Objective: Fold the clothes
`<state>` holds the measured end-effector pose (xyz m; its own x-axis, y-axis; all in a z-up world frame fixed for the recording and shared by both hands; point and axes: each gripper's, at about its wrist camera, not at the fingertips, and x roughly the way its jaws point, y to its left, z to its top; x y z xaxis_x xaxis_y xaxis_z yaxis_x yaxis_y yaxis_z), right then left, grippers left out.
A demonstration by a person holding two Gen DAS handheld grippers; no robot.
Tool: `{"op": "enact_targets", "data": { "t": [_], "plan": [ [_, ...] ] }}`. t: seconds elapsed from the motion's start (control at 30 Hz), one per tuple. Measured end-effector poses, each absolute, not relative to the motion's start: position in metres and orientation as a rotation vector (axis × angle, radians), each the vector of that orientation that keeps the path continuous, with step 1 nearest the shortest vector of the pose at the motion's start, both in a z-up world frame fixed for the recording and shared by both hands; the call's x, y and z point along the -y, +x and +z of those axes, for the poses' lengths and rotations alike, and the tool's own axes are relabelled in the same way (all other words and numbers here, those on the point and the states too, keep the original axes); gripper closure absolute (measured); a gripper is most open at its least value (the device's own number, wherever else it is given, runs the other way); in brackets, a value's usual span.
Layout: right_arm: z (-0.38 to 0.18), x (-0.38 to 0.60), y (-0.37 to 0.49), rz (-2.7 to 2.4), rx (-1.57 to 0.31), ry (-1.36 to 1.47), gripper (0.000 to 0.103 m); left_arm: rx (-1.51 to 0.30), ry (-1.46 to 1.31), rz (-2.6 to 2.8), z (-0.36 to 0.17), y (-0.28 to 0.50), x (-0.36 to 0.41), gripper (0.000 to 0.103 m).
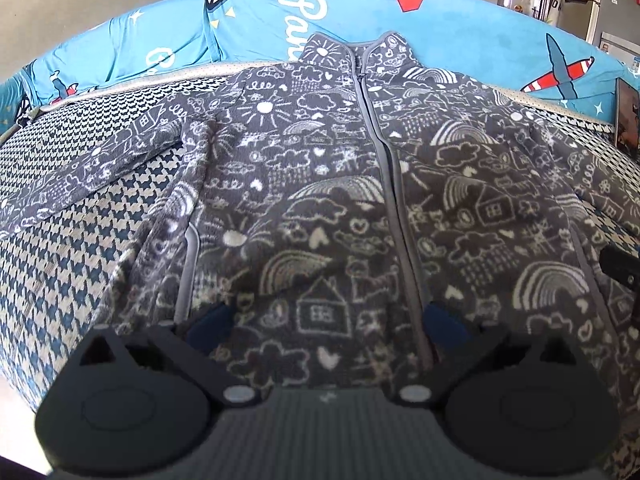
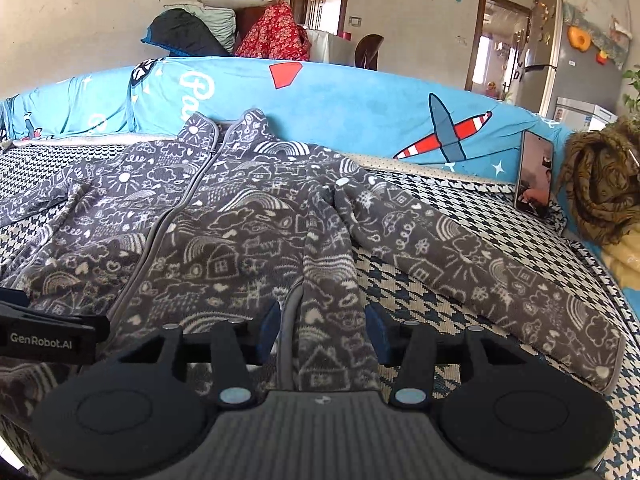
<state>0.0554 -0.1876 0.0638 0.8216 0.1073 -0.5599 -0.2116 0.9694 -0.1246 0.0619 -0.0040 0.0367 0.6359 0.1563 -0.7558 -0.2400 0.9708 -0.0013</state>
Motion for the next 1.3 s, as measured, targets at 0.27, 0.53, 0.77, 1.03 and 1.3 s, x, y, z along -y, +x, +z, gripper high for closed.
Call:
{"op": "enact_targets", "data": {
  "t": [0.27, 0.53, 0.77, 1.03, 1.3],
  "plan": [
    [0.046, 0.183, 0.054, 0.188, -0.684, -0.188, 0.057, -0.849, -0.079, 0.23, 0.034, 0.058, 0.007, 0.0],
    [0.042, 0.192, 0.05, 0.19, -0.703, -0.146, 0.055, -0.84, -0.071, 0.225, 0.033, 0.053, 0.007, 0.0],
    [0.042, 0.197, 0.041, 0.208, -0.704, -0.153, 0.055, -0.835, -0.065, 0.221, 0.032, 0.046, 0.008, 0.0],
    [0.041, 0.203, 0.03, 0.221, -0.692, -0.155, 0.055, -0.828, -0.062, 0.203, 0.032, 0.036, 0.007, 0.0],
    [0.04, 0.208, 0.015, 0.237, -0.69, -0.163, 0.055, -0.814, -0.041, 0.177, 0.032, 0.016, 0.008, 0.0]
  ]
}}
